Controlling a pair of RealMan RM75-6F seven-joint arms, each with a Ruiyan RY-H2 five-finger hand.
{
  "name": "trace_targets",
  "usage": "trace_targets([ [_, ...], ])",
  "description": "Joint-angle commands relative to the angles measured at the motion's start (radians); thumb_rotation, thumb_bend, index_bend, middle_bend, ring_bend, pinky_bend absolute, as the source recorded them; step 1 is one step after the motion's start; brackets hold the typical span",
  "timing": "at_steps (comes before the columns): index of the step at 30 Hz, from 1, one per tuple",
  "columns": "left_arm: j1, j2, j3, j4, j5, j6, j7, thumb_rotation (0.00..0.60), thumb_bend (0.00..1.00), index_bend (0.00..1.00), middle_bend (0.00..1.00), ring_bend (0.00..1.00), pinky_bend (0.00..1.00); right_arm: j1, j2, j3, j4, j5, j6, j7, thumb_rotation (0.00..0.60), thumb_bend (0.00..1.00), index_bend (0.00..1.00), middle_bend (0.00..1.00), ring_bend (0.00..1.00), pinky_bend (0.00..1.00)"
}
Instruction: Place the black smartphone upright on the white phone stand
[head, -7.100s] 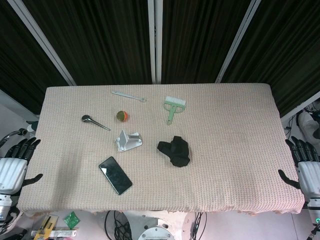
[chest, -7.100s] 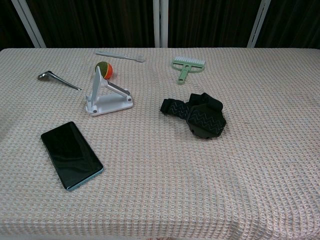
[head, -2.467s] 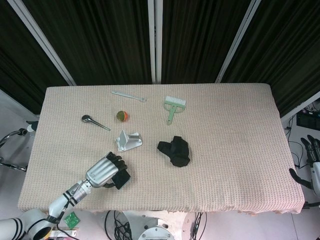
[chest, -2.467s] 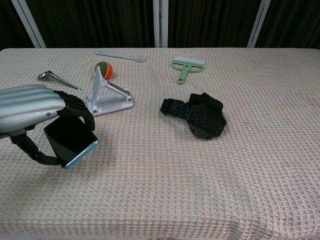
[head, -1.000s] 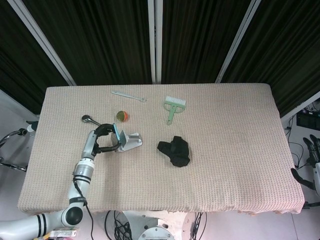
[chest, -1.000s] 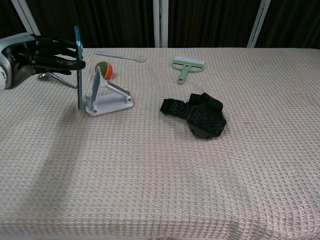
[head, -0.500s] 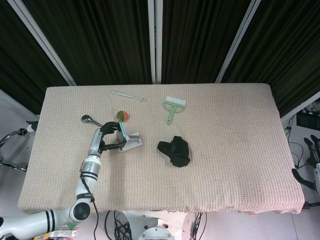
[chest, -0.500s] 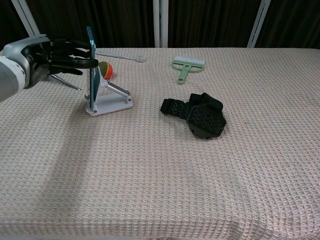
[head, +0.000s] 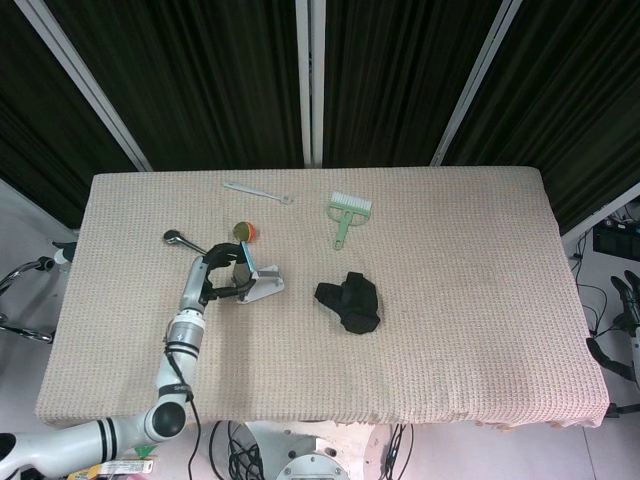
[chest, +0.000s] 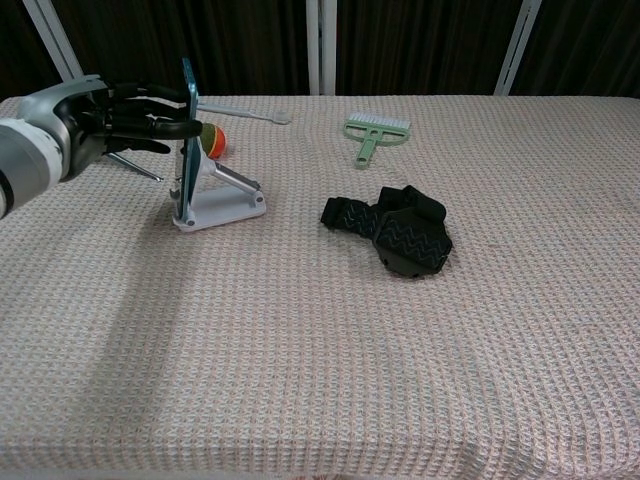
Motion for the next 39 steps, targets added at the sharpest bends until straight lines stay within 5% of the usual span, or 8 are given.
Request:
trace_targets([
  [1,-0.001,-0.004,0.0,0.009,0.0,-0.005,0.001,0.6,0.46,0.57,0.59,0.28,0.25,0.0,0.0,0.0,0.0,0.0,0.0,0.0,0.6,0.17,0.0,0.0,0.0,0.0],
  [19,0.013,-0.017,0.017,0.051,0.041,-0.036,-0.023,0.6,0.48,0.54,0.57,0.28,0.25,-0.002,0.0,-0.003,0.007,0.007,-0.011,0.006,0.6,0.17,0.0,0.0,0.0,0.0],
  [28,0.013,-0.005,0.055,0.079,0.147,-0.082,-0.071,0.6,0.35,0.12,0.23,0.18,0.24,-0.002,-0.001,-0.002,0.009,0.006,-0.012,0.011,0.6,0.17,0.0,0.0,0.0,0.0],
  [33,0.015,-0.017,0.052,0.103,0.152,-0.076,-0.084,0.6,0.34,0.05,0.1,0.14,0.24,-0.003,-0.002,-0.002,0.013,0.007,-0.011,0.015,0.6,0.17,0.0,0.0,0.0,0.0],
  [39,0.02,-0.018,0.052,0.109,0.162,-0.077,-0.1,0.6,0.34,0.04,0.08,0.13,0.23,-0.004,-0.003,-0.001,0.017,0.008,-0.009,0.019,0.6,0.17,0.0,0.0,0.0,0.0],
])
